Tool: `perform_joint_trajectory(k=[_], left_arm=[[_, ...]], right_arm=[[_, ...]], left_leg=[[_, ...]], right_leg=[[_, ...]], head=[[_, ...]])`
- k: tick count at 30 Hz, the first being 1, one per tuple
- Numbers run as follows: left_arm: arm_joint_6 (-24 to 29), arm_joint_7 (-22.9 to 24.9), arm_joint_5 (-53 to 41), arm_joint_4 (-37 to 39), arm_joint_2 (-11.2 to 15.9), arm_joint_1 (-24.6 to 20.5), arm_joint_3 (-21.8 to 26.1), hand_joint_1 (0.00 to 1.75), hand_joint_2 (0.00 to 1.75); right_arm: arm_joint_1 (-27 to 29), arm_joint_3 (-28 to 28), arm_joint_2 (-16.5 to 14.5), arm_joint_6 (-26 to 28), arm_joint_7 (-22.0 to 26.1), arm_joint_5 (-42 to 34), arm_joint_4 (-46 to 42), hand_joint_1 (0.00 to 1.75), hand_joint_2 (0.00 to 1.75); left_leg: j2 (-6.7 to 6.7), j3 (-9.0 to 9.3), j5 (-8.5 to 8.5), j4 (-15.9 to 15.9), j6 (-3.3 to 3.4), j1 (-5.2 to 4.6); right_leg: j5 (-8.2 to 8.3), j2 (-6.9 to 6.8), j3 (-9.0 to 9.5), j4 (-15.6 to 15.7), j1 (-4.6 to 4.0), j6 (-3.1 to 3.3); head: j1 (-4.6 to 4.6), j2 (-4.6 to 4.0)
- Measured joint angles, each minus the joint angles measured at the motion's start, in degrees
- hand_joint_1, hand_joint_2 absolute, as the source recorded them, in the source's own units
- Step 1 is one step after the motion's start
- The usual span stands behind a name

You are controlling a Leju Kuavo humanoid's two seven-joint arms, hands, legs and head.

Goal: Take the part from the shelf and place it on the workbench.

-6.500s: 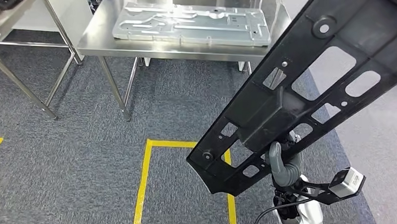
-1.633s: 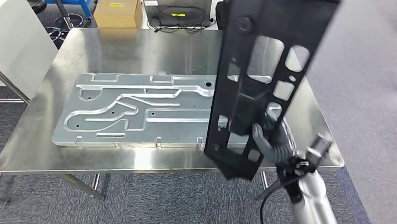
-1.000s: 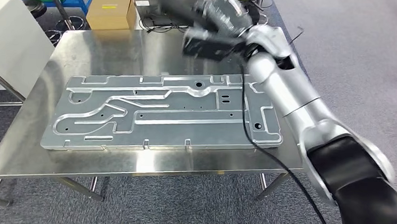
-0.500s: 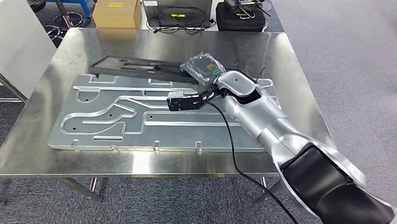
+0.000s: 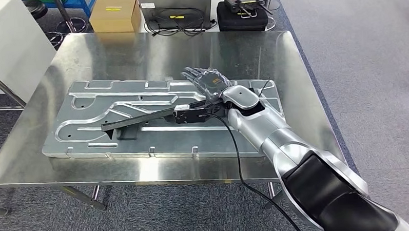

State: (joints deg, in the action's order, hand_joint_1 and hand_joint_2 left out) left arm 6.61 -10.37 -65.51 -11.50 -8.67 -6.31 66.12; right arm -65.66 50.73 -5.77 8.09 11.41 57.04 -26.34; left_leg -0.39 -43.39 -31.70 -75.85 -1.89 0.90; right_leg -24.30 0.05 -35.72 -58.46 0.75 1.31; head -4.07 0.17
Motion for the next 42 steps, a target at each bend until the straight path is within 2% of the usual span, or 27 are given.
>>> perform_joint_trajectory(k=[1,3,5,8,10,11,14,15,16,17,19,20,21,24,26,28,29,30,31,32,34,35,36,39,40,41,42], left_arm=[[-0.01,0.02,0.13,0.00,0.01,0.00,0.08,0.00,0.00],[-0.02,0.04,0.34,0.00,0.05,-0.04,0.25,0.00,0.00],[-0.05,0.01,0.63,0.01,0.11,-0.07,0.38,0.00,0.00],[0.01,-0.10,1.15,0.02,0.15,-0.05,0.63,0.00,0.00],[0.12,-0.08,1.55,0.02,0.16,-0.03,0.83,0.00,0.00],[0.15,0.06,1.82,0.02,0.16,-0.04,0.98,0.00,0.00],[-0.14,1.19,2.67,0.02,0.16,0.02,1.81,0.00,0.00],[-0.35,1.56,2.85,0.02,0.16,0.09,2.06,0.00,0.00],[-0.56,1.76,2.95,0.02,0.16,0.16,2.20,0.00,0.00],[-0.78,1.88,3.04,0.02,0.16,0.22,2.32,0.00,0.00],[-1.08,1.95,3.13,0.04,0.06,0.28,2.58,0.00,0.00],[-1.20,1.95,3.14,0.05,-0.01,0.29,2.72,0.00,0.00],[-1.28,1.95,3.17,0.07,-0.08,0.31,2.86,0.00,0.00],[-1.59,1.95,3.60,0.12,-0.15,0.50,3.32,0.00,0.00],[-1.76,1.87,3.98,0.13,-0.18,0.73,3.61,0.00,0.00],[-1.94,1.73,4.31,0.13,-0.18,0.88,3.90,0.00,0.00],[-2.05,1.66,4.44,0.13,-0.19,0.91,4.05,0.00,0.00],[-2.15,1.59,4.51,0.13,-0.19,0.92,4.22,0.00,0.00],[-2.25,1.51,4.54,0.13,-0.18,0.93,4.38,0.00,0.00],[-2.34,1.46,4.57,0.13,-0.17,0.92,4.51,0.00,0.00],[-2.54,1.37,4.60,0.13,-0.17,0.90,4.68,0.00,0.00],[-2.66,1.36,4.60,0.14,-0.17,0.88,4.72,0.00,0.00],[-2.76,1.34,4.60,0.14,-0.19,0.89,4.74,0.00,0.00],[-2.96,1.34,4.60,0.18,-0.27,1.10,4.80,0.00,0.00],[-2.99,1.34,4.61,0.21,-0.32,1.13,4.83,0.00,0.00],[-3.02,1.34,4.61,0.24,-0.37,1.08,4.84,0.00,0.00],[-3.04,1.34,4.62,0.27,-0.42,0.99,4.85,0.00,0.00]], right_arm=[[0.04,0.02,-0.05,-0.03,-0.02,0.02,0.21,0.00,0.00],[0.00,0.04,-0.20,-0.03,-0.06,0.03,0.50,0.00,0.00],[-0.15,0.04,-0.41,-0.03,-0.14,0.11,0.73,0.00,0.00],[-0.43,0.04,-0.80,0.05,-0.79,0.66,1.16,0.00,0.00],[-0.81,0.03,-0.95,0.16,-1.81,1.32,1.44,0.00,0.00],[-1.17,0.03,-0.96,0.19,-2.49,1.74,1.57,0.00,0.00],[-2.62,0.02,-0.87,-0.24,-4.82,2.94,1.94,0.00,0.00],[-3.05,-0.02,-0.74,-0.67,-5.56,3.21,2.06,0.00,0.00],[-3.45,-0.11,-0.55,-1.25,-6.14,3.39,2.13,0.00,0.00],[-3.97,-0.33,-0.29,-1.94,-6.71,3.62,2.14,0.00,0.00],[-5.56,-0.92,0.35,-2.97,-7.66,4.18,2.01,0.00,0.00],[-6.53,-1.21,0.74,-3.30,-8.14,4.50,1.95,0.00,0.00],[-7.45,-1.44,1.19,-3.54,-8.58,4.80,1.91,0.00,0.00],[-9.60,-2.22,3.19,-4.25,-9.40,5.54,1.50,0.00,0.00],[-11.37,-2.91,4.98,-4.79,-9.55,6.03,0.76,0.00,0.00],[-13.33,-3.61,7.02,-5.48,-9.43,6.46,0.04,0.00,0.00],[-14.08,-3.90,7.96,-5.78,-9.34,6.62,-0.23,0.00,0.00],[-14.65,-4.16,8.95,-6.12,-9.25,6.77,-0.51,0.00,0.00],[-15.16,-4.40,9.90,-6.53,-9.12,6.88,-0.81,0.00,0.00],[-15.76,-4.68,10.98,-6.99,-8.91,6.98,-1.12,0.00,0.00],[-17.57,-5.43,13.25,-8.16,-8.22,7.04,-1.96,0.00,0.00],[-18.69,-5.87,14.54,-8.74,-7.85,7.04,-2.37,0.00,0.00],[-19.78,-6.25,15.81,-9.30,-7.54,7.06,-2.77,0.00,0.00],[-21.77,-7.17,19.79,-10.28,-6.92,7.10,-4.00,0.00,0.00],[-22.11,-7.51,21.12,-10.43,-6.75,7.08,-4.48,0.00,0.00],[-22.46,-7.87,22.56,-10.55,-6.56,6.98,-4.95,0.00,0.00],[-22.75,-8.26,24.03,-10.66,-6.40,6.75,-5.43,0.00,0.00]], left_leg=[[0.03,0.97,1.48,2.04,-0.08,0.14],[0.10,5.00,5.11,10.05,-0.17,0.40],[0.06,7.94,6.85,15.90,0.23,0.32],[-0.10,8.19,6.94,16.68,1.43,-0.01],[-0.10,8.24,7.19,16.93,2.20,0.03],[-0.08,8.26,7.29,17.03,2.51,0.09],[0.04,8.20,7.50,17.01,3.05,-0.14],[0.04,8.20,7.56,16.99,3.13,-0.28],[-0.01,8.20,7.59,16.98,3.17,-0.42],[-0.11,8.22,7.60,16.97,3.19,-0.59],[-0.25,8.16,7.62,16.89,3.15,-0.99],[-0.27,8.05,7.68,16.82,3.05,-1.15],[-0.27,7.90,7.78,16.78,2.87,-1.22],[-0.34,7.55,7.92,16.76,2.11,-1.19],[-0.26,6.66,5.42,14.34,1.54,-1.25],[-0.06,4.50,0.64,7.55,1.02,-0.95],[-0.02,3.44,-1.34,3.76,0.80,-0.73],[0.01,2.98,-2.47,1.18,0.61,-0.53],[0.03,3.52,-2.49,0.73,0.46,-0.37],[0.04,5.17,-1.47,2.67,0.36,-0.25],[0.02,10.22,1.57,10.84,0.45,-0.16],[-0.01,12.09,2.59,14.38,0.60,-0.26],[-0.08,13.00,3.09,16.45,0.82,-0.37],[-0.17,12.44,3.96,17.38,1.85,-0.54],[-0.08,12.16,4.52,17.64,2.36,-0.47],[0.01,11.78,5.12,17.90,2.95,-0.38],[0.11,11.35,5.70,18.10,3.48,-0.30]], right_leg=[[-0.06,0.04,0.02,-0.08,0.06,-0.09],[-0.30,0.14,0.13,-0.31,0.21,-0.50],[-0.48,0.29,0.08,-0.62,0.12,-1.21],[-0.35,0.40,0.00,-0.51,0.06,-2.24],[-1.17,0.28,-0.35,-1.41,0.20,-2.82],[-2.48,0.22,-1.23,-3.40,0.22,-3.00],[-7.87,0.12,-6.37,-14.76,0.10,-3.12],[-8.40,0.12,-7.39,-17.03,0.03,-3.00],[-7.78,0.13,-7.33,-17.01,-0.05,-2.76],[-6.13,0.13,-6.15,-14.65,-0.21,-2.37],[-2.23,0.16,-2.20,-6.61,-0.68,-1.22],[-1.02,0.15,-0.70,-3.35,-0.90,-0.77],[-0.52,0.16,0.07,-1.53,-1.07,-0.48],[-0.06,-0.03,0.13,-0.44,-0.94,-0.25],[0.70,-0.34,-0.06,0.26,-0.47,0.11],[1.36,-0.51,-0.69,0.43,-0.35,0.31],[1.62,-0.57,-1.08,0.38,-0.35,0.26],[1.88,-0.61,-1.44,0.32,-0.35,0.17],[2.13,-0.65,-1.75,0.24,-0.32,0.04],[2.34,-0.67,-2.03,0.13,-0.24,-0.13],[2.76,-0.74,-2.53,-0.08,-0.11,-0.64],[3.00,-0.82,-2.81,-0.18,-0.11,-0.97],[3.35,-0.92,-3.08,-0.18,-0.16,-1.33],[4.44,-1.05,-3.75,0.22,-0.20,-2.36],[3.90,-0.92,-4.05,-0.07,-0.13,-2.69],[2.45,-0.74,-4.61,-1.30,-0.03,-3.00],[0.10,-0.49,-5.52,-3.82,0.08,-3.26]], head=[[0.00,0.00],[0.00,0.00],[0.01,0.00],[0.02,0.00],[0.03,0.00],[0.03,0.00],[0.02,0.00],[0.02,0.00],[0.02,0.00],[0.02,0.00],[0.02,0.00],[0.02,0.00],[0.02,0.00],[0.02,0.00],[0.02,0.00],[0.01,0.00],[0.01,0.00],[0.01,0.00],[0.01,0.00],[0.02,0.00],[0.02,0.00],[0.02,0.00],[0.02,0.00],[0.02,0.00],[0.02,0.00],[0.03,0.00],[0.02,0.00]])
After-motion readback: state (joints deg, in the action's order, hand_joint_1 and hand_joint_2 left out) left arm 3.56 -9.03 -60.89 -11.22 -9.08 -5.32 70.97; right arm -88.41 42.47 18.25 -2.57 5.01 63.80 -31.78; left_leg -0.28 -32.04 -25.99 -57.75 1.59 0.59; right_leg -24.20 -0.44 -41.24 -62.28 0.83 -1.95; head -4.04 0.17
